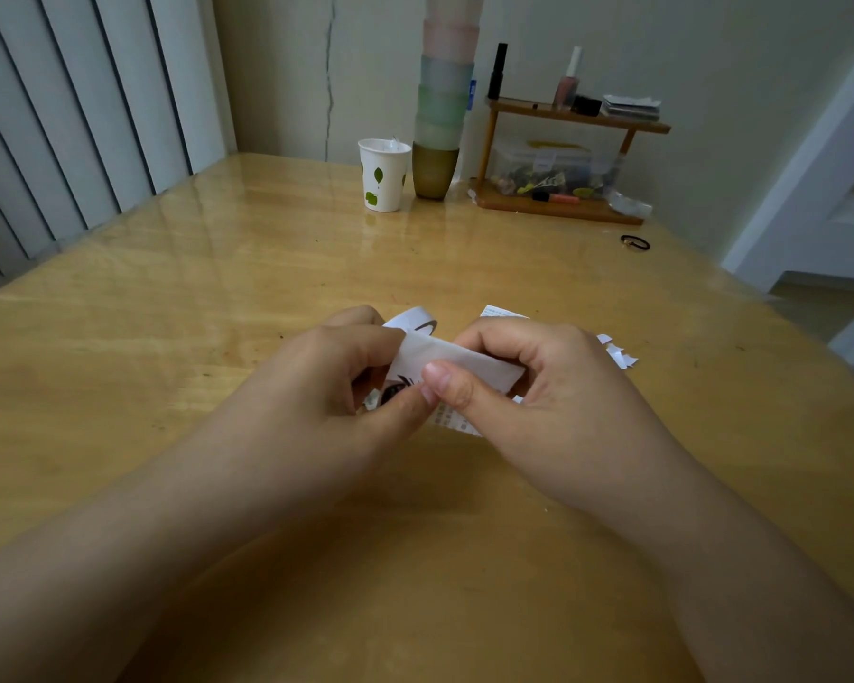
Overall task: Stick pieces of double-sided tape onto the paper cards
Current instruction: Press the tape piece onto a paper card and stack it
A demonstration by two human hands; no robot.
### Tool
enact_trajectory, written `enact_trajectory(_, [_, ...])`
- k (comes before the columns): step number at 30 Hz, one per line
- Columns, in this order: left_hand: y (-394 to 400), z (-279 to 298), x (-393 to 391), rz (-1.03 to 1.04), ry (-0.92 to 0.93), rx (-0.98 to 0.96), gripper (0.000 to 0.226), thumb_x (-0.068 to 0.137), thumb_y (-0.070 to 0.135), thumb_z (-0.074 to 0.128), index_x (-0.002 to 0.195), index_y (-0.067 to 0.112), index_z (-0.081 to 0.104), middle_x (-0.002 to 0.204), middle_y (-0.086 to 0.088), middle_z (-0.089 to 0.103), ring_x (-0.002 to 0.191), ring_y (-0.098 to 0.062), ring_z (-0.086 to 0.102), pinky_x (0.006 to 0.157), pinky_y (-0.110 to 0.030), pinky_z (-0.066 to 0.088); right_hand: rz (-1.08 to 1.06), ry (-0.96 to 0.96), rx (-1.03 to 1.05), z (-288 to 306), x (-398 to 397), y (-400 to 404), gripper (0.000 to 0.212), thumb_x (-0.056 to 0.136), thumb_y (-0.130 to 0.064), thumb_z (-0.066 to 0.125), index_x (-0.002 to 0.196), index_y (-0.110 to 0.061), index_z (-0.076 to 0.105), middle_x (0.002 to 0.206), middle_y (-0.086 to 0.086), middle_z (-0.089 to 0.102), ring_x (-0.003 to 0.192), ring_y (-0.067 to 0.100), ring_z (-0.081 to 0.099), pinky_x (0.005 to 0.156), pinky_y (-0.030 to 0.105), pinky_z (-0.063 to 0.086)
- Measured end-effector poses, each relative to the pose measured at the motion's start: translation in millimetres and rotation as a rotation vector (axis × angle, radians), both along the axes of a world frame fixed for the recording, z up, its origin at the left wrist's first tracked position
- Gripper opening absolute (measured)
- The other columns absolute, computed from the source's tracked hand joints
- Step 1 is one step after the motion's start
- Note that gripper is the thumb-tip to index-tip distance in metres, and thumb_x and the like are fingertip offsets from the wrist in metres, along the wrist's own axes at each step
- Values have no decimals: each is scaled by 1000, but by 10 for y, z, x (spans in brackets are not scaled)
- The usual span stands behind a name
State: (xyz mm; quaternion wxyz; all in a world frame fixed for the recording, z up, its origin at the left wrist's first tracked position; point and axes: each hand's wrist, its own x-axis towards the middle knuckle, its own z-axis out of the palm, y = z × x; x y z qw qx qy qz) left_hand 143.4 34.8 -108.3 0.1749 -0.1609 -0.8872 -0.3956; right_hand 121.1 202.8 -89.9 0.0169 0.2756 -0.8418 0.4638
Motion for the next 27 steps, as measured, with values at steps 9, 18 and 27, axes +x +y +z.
enact_trajectory(9, [-20, -12, -15, -6, 3, 24, 34, 70, 61, 46, 74, 29, 57, 73, 15, 40, 58, -6, 41, 53, -15, 34, -3, 16, 26, -18, -12, 3, 19, 87, -33, 64, 70, -24, 66, 52, -13, 47, 45, 4, 41, 44, 11, 27])
enact_trajectory(18, [-9, 36, 23, -59, -21, 13, 7, 75, 53, 54, 69, 55, 56, 74, 21, 45, 56, -5, 43, 50, -11, 33, -5, 22, 47, -25, -13, -3, 19, 87, -35, 63, 71, -25, 66, 54, -12, 50, 48, 4, 43, 45, 13, 29])
enact_trajectory(27, [-23, 7, 5, -61, -16, 16, 8, 76, 51, 53, 70, 48, 58, 75, 18, 44, 56, -5, 43, 51, -12, 33, 2, 23, 41, -29, -15, 6, 18, 87, -34, 63, 73, -23, 67, 54, -13, 49, 47, 5, 43, 45, 12, 28])
